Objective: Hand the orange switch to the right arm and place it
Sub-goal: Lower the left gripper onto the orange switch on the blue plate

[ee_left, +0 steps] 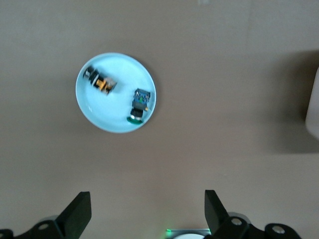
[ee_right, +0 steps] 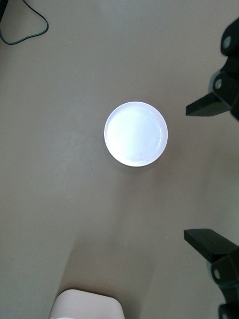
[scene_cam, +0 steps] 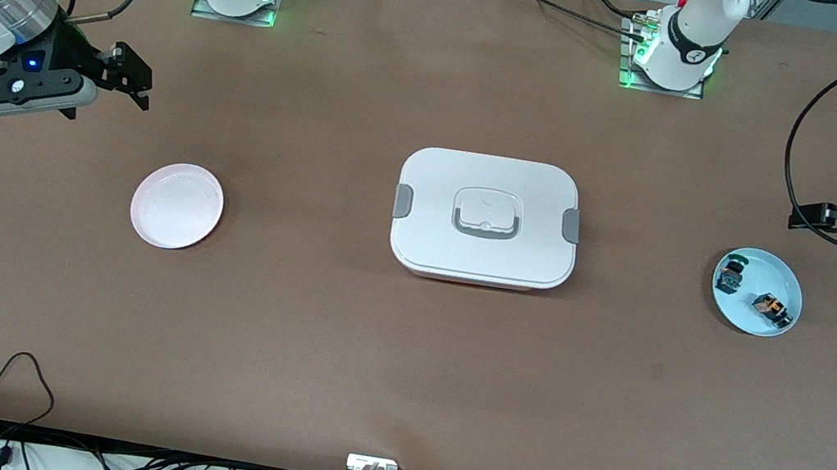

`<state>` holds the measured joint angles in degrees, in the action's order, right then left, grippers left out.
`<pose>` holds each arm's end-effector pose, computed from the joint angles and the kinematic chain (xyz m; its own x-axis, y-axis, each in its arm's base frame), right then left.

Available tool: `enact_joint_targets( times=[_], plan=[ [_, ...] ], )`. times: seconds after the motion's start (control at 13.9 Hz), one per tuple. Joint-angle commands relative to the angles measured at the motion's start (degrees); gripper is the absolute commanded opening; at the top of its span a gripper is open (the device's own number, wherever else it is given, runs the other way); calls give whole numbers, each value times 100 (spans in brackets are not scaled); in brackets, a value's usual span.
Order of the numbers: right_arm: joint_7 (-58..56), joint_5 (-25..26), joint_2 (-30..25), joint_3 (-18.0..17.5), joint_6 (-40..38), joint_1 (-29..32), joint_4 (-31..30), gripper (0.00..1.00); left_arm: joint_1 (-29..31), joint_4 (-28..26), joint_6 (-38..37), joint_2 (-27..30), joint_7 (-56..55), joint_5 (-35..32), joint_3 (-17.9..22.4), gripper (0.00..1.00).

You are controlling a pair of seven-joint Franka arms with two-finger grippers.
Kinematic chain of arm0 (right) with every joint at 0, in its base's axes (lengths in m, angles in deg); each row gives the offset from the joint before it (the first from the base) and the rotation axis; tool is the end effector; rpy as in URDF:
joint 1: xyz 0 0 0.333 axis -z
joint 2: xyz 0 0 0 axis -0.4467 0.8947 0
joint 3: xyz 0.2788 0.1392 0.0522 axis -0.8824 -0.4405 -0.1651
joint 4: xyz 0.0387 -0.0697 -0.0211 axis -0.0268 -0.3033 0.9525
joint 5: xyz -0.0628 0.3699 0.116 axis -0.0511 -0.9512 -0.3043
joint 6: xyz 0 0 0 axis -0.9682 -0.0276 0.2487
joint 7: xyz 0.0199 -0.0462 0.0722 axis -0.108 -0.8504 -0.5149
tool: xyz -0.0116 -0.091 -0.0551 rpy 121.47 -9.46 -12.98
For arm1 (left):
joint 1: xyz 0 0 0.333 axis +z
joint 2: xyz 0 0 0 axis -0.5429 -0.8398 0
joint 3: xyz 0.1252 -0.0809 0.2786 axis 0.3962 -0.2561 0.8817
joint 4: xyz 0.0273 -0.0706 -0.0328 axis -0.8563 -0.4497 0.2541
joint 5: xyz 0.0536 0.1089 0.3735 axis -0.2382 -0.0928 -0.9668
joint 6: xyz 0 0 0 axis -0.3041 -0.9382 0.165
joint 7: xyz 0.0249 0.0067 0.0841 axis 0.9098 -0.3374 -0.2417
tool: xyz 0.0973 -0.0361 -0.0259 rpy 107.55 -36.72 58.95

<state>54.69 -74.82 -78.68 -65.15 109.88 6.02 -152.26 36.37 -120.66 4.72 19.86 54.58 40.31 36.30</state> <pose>0.5615 0.1085 0.5896 0.9507 0.3096 0.0191 0.3097 -0.9508 -0.0019 0.5724 0.0765 0.4799 0.9620 -0.0948 -0.2559 -0.1006 -0.9949 -0.0096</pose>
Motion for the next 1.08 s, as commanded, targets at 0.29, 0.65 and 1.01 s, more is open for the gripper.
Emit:
enact_joint_targets(
  times=[0.29,0.65,1.01],
  plan=[
    [44,3,-33,-23,-115,-14,84,100,442,-566,1735,-349,2457,12,-2,100],
    [44,3,-33,-41,-115,-6,84,100,862,-1612,3589,-410,3345,12,-2,100],
    [44,3,-33,-41,-124,-6,84,100,1040,-1913,4690,-981,4031,12,-2,100]
  ],
)
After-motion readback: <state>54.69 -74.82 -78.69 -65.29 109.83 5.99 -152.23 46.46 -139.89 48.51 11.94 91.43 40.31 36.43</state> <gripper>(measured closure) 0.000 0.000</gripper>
